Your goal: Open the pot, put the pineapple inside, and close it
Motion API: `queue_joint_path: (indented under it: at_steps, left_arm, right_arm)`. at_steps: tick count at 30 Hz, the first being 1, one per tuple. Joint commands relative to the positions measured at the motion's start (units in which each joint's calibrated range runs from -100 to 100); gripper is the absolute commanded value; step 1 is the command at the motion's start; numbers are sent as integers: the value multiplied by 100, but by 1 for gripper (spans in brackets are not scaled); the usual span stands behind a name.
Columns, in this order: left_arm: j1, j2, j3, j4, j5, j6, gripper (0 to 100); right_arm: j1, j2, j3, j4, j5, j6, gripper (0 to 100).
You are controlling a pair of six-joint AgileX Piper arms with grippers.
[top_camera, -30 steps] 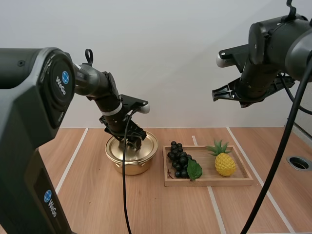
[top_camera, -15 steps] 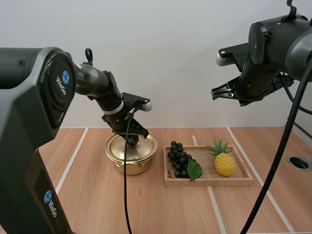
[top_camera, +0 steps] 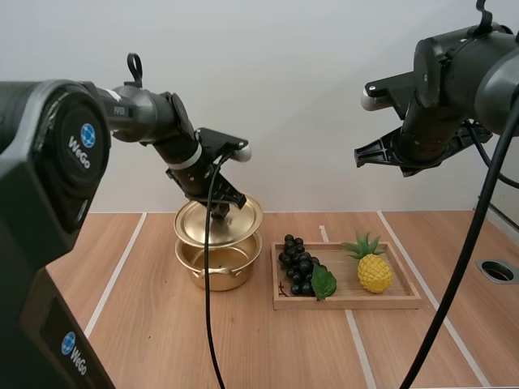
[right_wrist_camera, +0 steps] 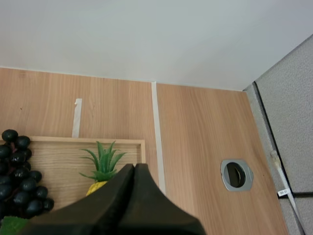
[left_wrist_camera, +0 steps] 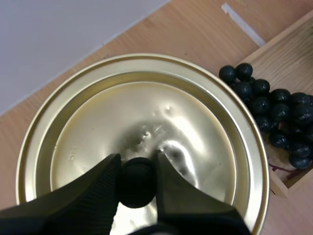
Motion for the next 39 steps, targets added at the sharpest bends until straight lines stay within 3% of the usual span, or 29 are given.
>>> queue_joint_path:
  at_steps: [1, 17, 20, 26, 27, 33, 39]
  left_arm:
    - [-17, -587, -250, -45, 174, -44, 0]
    - [-17, -2621, -668, 203, -118, -44, 0]
    - [-17, -2870, -771, 217, -93, -44, 0]
    - [-17, -3261, -1018, 303, 5, -44, 0]
    - [-17, -3303, -1033, 354, -11, -44, 0]
    - [-17, -3549, -1032, 644, -49, -44, 0]
    - [-17, -3695, -1032, 685, -31, -44, 0]
  right_arm:
    - [-16, -14, 16, 8, 266, 49, 0]
    - [-16, -3, 16, -135, 690, 38, 2]
    - [-16, -3, 16, -150, 805, 38, 28]
    - [-16, -17, 16, -166, 820, 38, 96]
    - [-16, -28, 16, -182, 769, 38, 100]
    - [-16, -128, 16, -439, 95, 38, 100]
    - [-16, -128, 16, -372, 194, 110, 100]
